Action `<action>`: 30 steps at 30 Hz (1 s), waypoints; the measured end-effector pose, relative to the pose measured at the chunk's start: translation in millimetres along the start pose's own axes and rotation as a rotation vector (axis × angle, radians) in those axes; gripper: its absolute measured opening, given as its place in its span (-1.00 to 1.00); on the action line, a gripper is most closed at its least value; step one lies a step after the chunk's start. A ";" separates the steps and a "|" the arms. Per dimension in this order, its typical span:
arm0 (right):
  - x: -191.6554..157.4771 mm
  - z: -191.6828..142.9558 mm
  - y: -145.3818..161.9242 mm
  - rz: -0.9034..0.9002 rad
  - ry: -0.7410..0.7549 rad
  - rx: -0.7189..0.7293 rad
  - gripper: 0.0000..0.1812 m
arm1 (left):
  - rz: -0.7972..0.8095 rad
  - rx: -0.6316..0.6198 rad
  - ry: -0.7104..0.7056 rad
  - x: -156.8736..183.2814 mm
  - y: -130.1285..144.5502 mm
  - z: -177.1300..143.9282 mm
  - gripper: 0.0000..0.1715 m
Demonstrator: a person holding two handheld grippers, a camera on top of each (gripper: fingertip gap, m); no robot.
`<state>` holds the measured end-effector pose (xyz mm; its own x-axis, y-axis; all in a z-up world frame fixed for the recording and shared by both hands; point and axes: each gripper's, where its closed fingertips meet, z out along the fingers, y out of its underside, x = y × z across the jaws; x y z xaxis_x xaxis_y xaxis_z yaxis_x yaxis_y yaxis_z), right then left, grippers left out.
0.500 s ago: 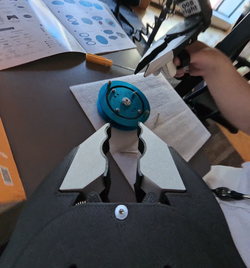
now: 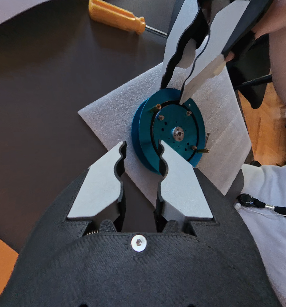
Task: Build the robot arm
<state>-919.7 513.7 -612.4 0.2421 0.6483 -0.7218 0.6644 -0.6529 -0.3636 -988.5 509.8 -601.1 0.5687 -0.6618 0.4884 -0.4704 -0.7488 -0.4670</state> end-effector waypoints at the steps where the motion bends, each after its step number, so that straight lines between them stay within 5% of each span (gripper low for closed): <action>1: -0.1 0.0 0.1 0.008 -0.020 -0.007 -0.68 | -0.003 -0.026 0.010 -0.9 1.0 3.0 -0.61; 4: 0.1 0.1 -0.9 0.035 -0.079 -0.008 -0.72 | -0.017 -0.065 0.087 6.1 -0.2 7.0 -0.83; 8: -1.1 0.8 -2.3 0.034 -0.114 0.011 -0.74 | -0.009 -0.070 0.129 6.4 -3.2 7.6 -0.87; 23: -4.7 10.3 -13.6 -0.016 -0.102 -0.051 -0.66 | 0.142 0.005 0.083 2.6 -2.6 -0.6 -0.86; 30: -4.9 10.3 -13.1 0.027 -0.131 -0.119 -0.69 | 0.020 0.023 0.064 -7.2 -3.6 -5.6 -0.68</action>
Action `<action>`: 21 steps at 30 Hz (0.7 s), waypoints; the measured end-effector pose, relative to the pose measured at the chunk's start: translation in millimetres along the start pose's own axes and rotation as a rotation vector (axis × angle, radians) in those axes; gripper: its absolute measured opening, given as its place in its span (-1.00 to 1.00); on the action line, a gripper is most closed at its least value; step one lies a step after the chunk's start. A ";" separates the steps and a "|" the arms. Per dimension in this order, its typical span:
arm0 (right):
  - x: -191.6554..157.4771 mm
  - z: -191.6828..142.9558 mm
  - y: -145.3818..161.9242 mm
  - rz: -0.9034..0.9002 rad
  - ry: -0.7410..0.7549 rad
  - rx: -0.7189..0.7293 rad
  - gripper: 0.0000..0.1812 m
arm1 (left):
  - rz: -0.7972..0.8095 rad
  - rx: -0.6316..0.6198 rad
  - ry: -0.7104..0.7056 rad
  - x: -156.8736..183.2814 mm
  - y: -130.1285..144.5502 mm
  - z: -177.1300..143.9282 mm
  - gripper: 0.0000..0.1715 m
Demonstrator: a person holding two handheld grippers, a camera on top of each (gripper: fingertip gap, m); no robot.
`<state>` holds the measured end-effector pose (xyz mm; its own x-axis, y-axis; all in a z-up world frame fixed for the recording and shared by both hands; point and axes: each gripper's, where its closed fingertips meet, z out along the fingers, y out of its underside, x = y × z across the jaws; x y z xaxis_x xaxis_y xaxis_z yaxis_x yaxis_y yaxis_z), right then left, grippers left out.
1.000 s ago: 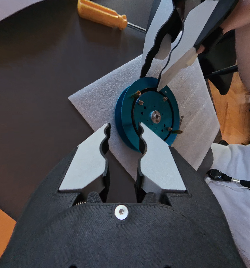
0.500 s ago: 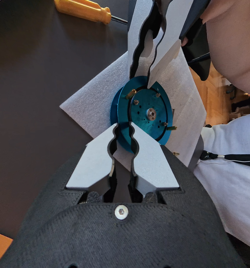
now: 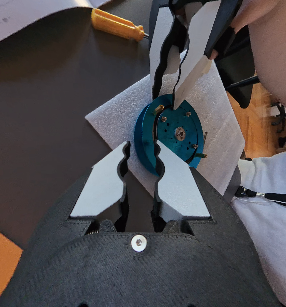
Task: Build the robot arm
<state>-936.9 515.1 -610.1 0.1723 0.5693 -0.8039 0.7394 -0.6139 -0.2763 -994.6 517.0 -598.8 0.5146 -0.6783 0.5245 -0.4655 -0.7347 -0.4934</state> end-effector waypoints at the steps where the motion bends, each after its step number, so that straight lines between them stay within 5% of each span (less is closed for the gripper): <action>1: -0.2 -0.2 0.2 0.002 -0.005 0.003 -0.68 | -0.015 0.021 -0.002 -0.9 -0.4 -4.3 -0.67; 10: -5.4 -2.8 4.6 -0.029 -0.007 -0.019 -0.57 | -0.291 0.054 0.051 0.4 19.2 -6.7 -0.45; 19: -17.0 -4.9 19.3 -0.224 0.160 0.083 -0.28 | -0.241 0.046 0.048 1.6 15.2 -5.0 -0.48; 21: -14.8 -10.7 18.6 -0.360 0.281 0.130 -0.02 | -0.225 0.042 0.049 2.7 11.7 -5.9 -0.48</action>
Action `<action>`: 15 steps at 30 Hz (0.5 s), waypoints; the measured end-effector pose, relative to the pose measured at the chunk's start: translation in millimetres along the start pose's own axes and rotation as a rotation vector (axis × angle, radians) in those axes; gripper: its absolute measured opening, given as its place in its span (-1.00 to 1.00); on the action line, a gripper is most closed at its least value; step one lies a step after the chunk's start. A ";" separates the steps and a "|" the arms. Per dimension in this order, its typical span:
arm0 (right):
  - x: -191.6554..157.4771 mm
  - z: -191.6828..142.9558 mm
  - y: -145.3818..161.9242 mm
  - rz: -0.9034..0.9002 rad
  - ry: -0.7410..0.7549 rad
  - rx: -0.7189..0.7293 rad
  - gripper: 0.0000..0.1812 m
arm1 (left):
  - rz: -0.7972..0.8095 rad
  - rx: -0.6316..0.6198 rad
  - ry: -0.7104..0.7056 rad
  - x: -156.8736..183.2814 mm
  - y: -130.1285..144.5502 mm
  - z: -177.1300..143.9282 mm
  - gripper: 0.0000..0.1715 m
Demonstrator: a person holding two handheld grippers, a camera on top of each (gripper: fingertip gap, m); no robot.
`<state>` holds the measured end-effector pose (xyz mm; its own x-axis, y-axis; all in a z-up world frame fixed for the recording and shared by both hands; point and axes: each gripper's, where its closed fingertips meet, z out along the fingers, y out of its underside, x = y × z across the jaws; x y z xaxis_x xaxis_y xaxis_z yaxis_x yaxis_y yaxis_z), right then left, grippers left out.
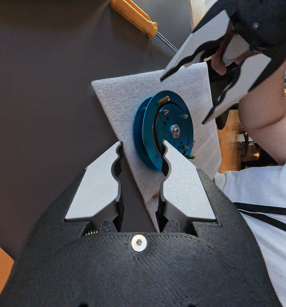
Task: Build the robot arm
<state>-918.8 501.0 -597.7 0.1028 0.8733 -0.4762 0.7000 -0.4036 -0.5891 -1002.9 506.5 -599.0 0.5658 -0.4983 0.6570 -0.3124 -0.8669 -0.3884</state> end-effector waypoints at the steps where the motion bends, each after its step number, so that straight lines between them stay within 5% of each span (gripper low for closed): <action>1: -2.9 -2.9 0.2 -0.082 0.050 0.022 0.11 | 0.004 -0.006 -0.012 -0.8 -1.2 0.1 -0.48; 6: -31.0 -5.7 1.3 -0.304 0.183 0.220 0.19 | 0.083 0.036 -0.089 3.4 -20.5 -7.8 -0.53; 15: -21.0 15.1 21.6 -0.305 0.340 0.182 -0.07 | 0.107 -0.095 0.038 7.9 -26.3 23.3 -0.38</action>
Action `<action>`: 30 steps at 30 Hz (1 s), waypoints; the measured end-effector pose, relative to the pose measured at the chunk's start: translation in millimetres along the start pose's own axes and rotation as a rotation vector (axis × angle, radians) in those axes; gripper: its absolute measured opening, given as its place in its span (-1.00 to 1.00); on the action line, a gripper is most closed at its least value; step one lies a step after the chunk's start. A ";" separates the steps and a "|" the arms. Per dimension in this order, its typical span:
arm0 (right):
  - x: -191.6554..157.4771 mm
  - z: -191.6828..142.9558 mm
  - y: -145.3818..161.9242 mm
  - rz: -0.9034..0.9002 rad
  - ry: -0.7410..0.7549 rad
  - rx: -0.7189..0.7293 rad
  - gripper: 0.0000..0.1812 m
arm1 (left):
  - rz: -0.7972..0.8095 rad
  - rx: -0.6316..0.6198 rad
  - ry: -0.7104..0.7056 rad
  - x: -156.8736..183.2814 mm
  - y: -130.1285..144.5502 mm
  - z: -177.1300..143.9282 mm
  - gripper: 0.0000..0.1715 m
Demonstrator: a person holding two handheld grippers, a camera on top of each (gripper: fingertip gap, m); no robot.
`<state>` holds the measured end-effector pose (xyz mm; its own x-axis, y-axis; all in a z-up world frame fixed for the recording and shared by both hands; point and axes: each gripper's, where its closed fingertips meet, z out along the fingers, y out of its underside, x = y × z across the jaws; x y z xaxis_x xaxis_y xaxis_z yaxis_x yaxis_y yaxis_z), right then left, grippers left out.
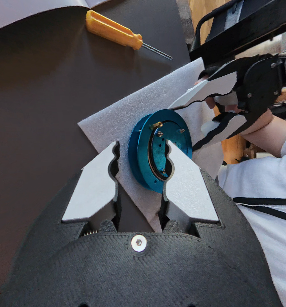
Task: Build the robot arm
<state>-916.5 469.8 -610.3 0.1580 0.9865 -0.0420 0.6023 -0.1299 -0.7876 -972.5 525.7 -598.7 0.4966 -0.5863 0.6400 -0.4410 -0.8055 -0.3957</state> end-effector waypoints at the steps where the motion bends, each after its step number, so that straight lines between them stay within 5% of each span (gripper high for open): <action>1: -0.7 1.8 2.6 0.015 0.003 -0.012 -0.11 | -0.009 -0.019 0.031 3.6 1.9 1.9 -0.37; 17: 1.1 7.0 9.8 0.044 0.058 -0.035 -0.15 | -0.064 -0.236 0.120 10.1 6.9 9.3 -0.46; 30: 0.8 5.8 9.8 0.013 0.068 -0.028 -0.14 | -0.127 -0.197 0.227 10.6 4.4 11.4 -0.70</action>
<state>-915.0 469.9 -621.7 0.2181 0.9759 -0.0094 0.6213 -0.1462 -0.7698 -960.6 514.9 -601.1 0.3871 -0.4303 0.8155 -0.5338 -0.8257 -0.1823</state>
